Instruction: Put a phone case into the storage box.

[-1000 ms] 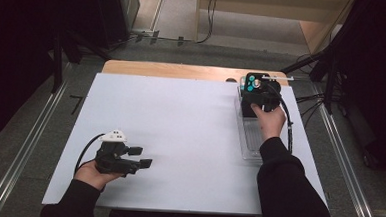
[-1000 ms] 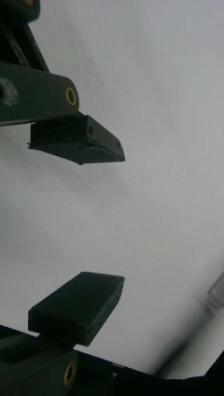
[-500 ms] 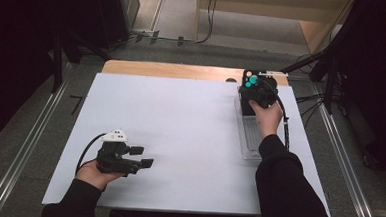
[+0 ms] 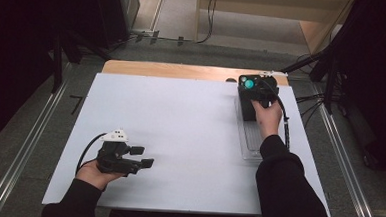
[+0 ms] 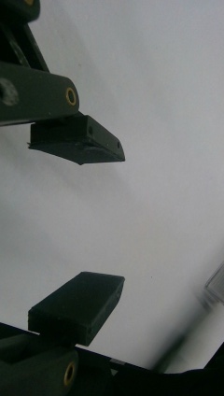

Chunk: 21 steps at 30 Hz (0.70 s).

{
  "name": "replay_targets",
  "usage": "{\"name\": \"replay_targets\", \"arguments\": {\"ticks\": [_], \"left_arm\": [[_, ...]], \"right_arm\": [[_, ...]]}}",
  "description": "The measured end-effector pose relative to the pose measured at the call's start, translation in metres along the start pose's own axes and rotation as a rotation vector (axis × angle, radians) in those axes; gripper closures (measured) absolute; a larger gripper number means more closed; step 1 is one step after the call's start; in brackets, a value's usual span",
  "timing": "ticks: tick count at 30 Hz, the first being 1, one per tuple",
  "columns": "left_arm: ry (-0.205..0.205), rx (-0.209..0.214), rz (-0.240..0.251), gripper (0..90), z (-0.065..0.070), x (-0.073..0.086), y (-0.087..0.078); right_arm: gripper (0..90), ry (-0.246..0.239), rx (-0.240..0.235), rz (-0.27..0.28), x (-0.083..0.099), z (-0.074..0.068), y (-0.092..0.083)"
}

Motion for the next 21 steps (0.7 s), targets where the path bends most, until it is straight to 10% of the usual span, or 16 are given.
{"name": "replay_targets", "arguments": {"ticks": [21], "left_arm": [[-0.002,0.012,0.008,34.2,0.001,-0.002,-0.001]], "right_arm": [[1.2,0.027,-0.122,-0.008,-0.013,0.008,-0.039]]}}
Point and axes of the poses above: each handheld gripper's, and its own axes: y roughly forward along the jaws, x roughly out of its underside, z roughly to its right, the point moved 1 cm from there along y, roughly forward along the jaws, and after that the axes turned 6 degrees about x, right-handed, at the moved point
